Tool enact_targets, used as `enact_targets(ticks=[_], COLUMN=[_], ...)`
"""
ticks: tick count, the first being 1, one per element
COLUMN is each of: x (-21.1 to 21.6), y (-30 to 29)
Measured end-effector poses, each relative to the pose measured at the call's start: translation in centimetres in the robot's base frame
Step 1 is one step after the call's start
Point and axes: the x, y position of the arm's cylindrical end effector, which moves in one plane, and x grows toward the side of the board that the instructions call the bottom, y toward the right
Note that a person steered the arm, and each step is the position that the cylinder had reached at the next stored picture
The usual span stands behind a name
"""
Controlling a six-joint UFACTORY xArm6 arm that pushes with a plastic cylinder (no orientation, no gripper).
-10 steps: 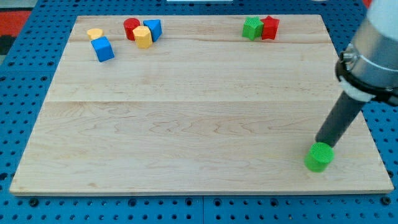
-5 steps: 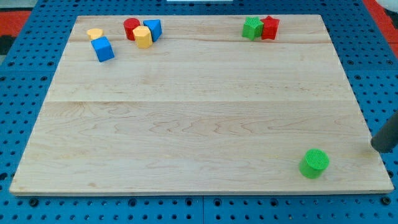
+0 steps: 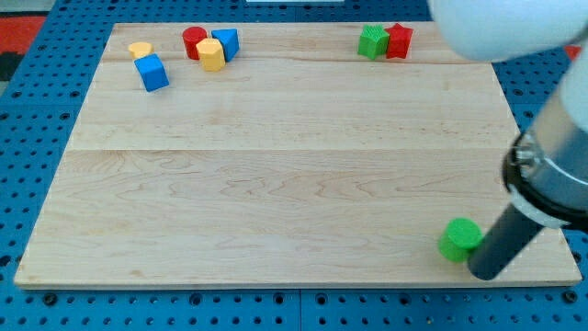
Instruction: Move green circle towards the center
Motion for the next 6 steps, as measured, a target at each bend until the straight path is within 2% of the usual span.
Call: enact_targets(ticks=[3,6], x=[-6.7,-8.9], y=[-1.2,-3.2])
